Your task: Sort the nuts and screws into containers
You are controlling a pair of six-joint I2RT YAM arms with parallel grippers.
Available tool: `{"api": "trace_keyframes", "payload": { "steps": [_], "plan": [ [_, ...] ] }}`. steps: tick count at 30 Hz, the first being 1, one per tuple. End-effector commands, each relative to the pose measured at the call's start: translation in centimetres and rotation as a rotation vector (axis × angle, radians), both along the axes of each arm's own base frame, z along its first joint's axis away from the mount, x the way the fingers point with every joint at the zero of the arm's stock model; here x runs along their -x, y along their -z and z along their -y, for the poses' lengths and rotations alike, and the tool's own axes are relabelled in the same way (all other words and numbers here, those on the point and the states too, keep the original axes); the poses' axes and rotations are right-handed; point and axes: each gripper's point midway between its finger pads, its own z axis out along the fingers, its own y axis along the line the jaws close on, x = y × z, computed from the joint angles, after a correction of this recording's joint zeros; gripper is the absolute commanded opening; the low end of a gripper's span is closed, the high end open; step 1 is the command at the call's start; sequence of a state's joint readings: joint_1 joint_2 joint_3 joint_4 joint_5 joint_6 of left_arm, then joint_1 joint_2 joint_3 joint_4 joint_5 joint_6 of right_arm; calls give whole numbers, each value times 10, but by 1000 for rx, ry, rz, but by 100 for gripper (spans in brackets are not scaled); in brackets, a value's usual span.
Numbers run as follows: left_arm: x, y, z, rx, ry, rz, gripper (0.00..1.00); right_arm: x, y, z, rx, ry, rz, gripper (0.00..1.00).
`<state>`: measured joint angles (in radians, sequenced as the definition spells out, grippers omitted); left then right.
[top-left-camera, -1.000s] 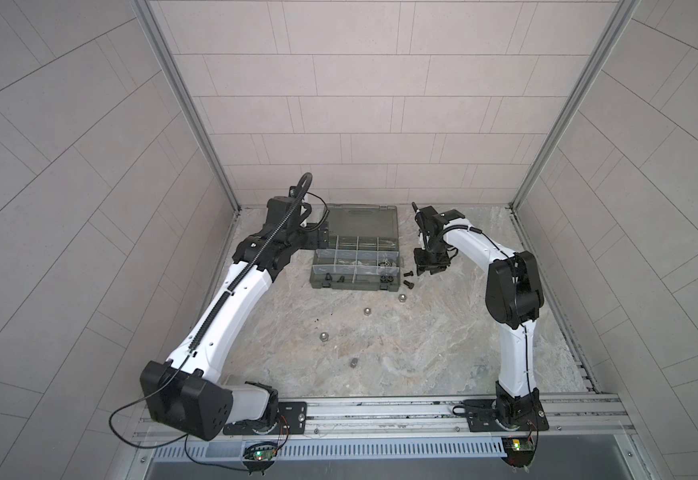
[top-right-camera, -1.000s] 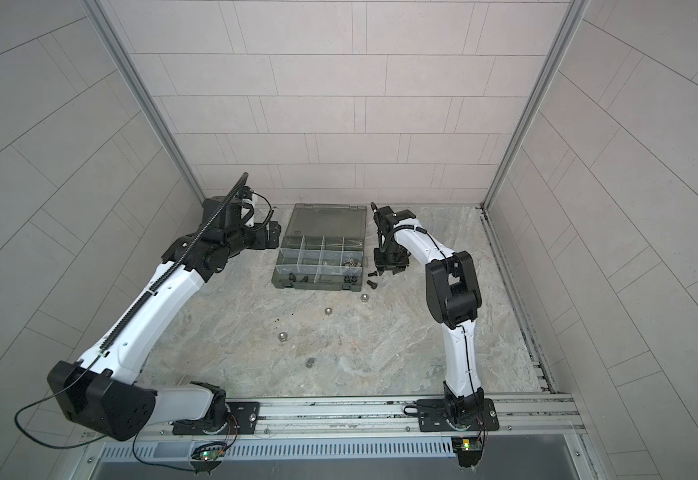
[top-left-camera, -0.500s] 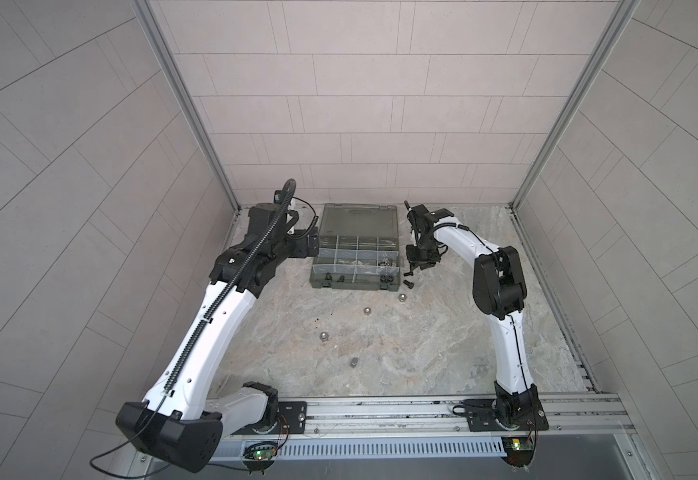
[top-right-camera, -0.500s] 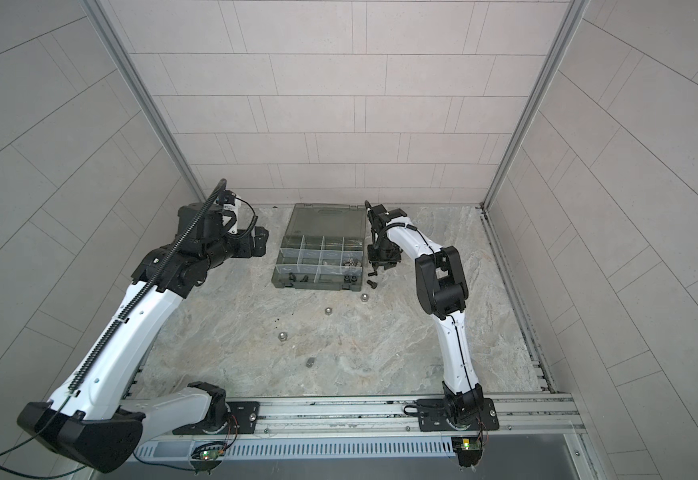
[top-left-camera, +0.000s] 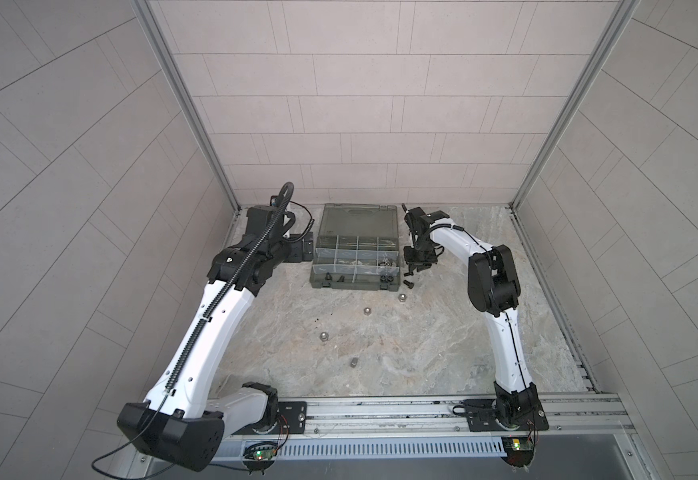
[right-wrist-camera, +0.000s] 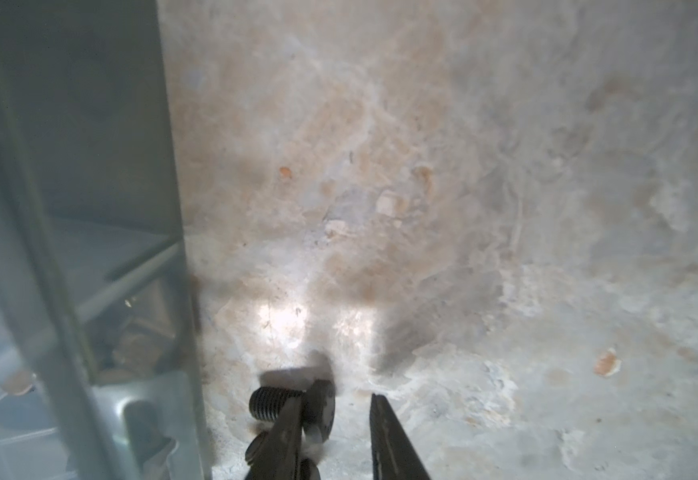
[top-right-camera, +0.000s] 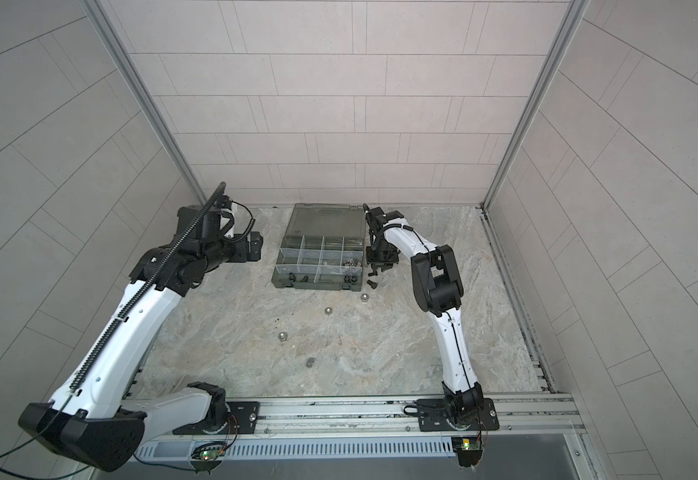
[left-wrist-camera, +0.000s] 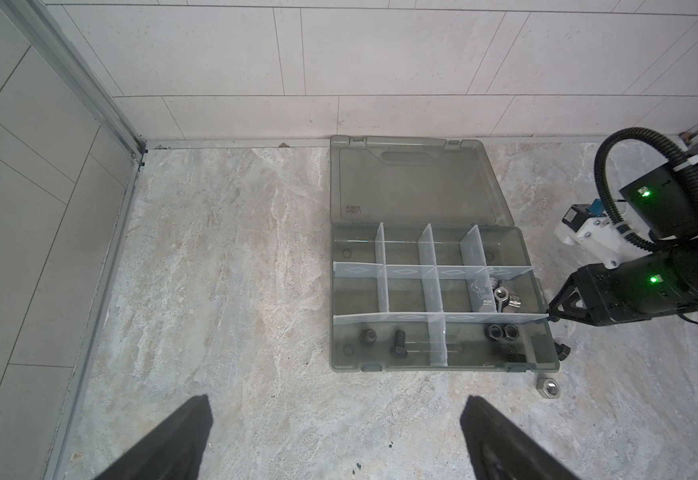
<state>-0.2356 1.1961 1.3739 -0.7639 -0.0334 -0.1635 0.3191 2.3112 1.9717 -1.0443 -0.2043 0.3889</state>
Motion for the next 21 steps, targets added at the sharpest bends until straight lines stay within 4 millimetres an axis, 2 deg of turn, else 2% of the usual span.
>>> {"api": "trace_keyframes", "payload": {
  "steps": [1, 4, 9, 12, 13, 21],
  "plan": [
    [1, 3, -9, -29, -20, -17, 100, 3, 9, -4, 3, 14, -29, 25],
    [2, 3, -11, -31, -26, -20, 100, 6, 11, -5, 3, 12, -39, 25],
    [1, 6, -16, -23, -42, -23, 100, 14, 15, -5, 18, 5, -61, 18],
    [0, 7, -16, -9, -47, -25, 100, 17, 16, -3, 22, 4, -68, 2],
    [0, 7, -16, -6, -48, -24, 100, 17, 15, -3, 23, 4, -69, 0],
    [-1, 9, -16, 5, -51, -34, 100, 18, -1, 1, 35, -2, -45, 0]
  ]
}}
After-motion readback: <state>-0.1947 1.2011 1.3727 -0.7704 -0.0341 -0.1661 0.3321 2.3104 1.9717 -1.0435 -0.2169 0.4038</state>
